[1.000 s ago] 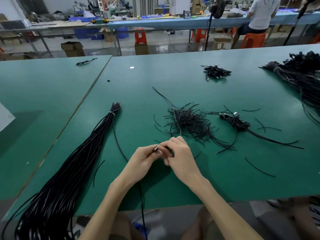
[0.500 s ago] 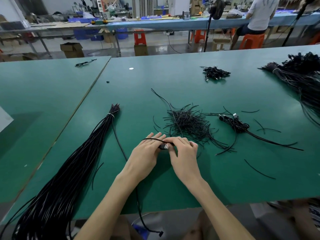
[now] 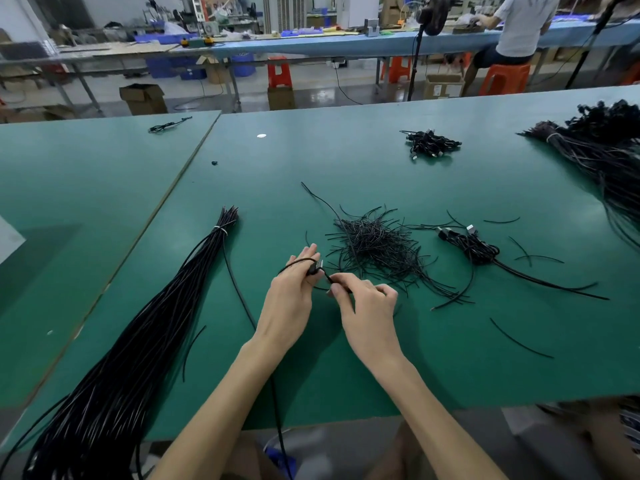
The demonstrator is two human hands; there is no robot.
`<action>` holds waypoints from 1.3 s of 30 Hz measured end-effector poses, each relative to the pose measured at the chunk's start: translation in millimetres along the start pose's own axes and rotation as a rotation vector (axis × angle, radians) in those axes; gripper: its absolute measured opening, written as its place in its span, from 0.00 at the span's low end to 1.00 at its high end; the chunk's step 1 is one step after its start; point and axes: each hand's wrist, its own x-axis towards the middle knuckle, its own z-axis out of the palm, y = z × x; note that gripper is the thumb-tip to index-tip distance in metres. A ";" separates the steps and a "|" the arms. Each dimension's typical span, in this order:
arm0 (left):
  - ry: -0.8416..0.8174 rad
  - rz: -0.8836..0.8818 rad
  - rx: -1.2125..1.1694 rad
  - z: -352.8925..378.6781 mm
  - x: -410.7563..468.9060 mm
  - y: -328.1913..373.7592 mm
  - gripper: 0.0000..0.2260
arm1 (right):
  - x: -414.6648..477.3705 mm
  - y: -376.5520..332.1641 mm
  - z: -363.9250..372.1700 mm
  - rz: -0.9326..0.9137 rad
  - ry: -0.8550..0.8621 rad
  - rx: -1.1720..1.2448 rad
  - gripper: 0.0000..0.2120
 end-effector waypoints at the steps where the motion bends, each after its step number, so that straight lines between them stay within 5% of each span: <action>1: -0.008 -0.041 -0.063 2.3 -1.4 -0.2 0.16 | 0.2 0.5 -0.1 0.012 -0.013 0.000 0.09; 7: -0.064 -0.184 -0.144 4.6 -5.4 -5.6 0.10 | 0.3 1.7 -1.9 0.018 -0.048 0.141 0.10; 14: -0.283 -0.175 -0.495 -10.8 -2.9 -3.0 0.17 | -1.7 -2.5 -6.6 -0.065 -0.036 0.221 0.09; 24: -0.476 -0.212 -0.706 -20.9 -4.6 -12.1 0.20 | -3.8 -8.8 -8.5 -0.199 -0.009 0.181 0.09; 35: -0.499 -0.217 -0.838 -24.6 -4.6 -11.4 0.24 | -9.3 -14.7 -7.0 -0.281 -0.167 0.050 0.10; 39: -0.392 -0.235 -1.140 -28.9 -3.3 -13.9 0.27 | -8.6 -12.1 -3.8 -0.155 -0.322 0.163 0.08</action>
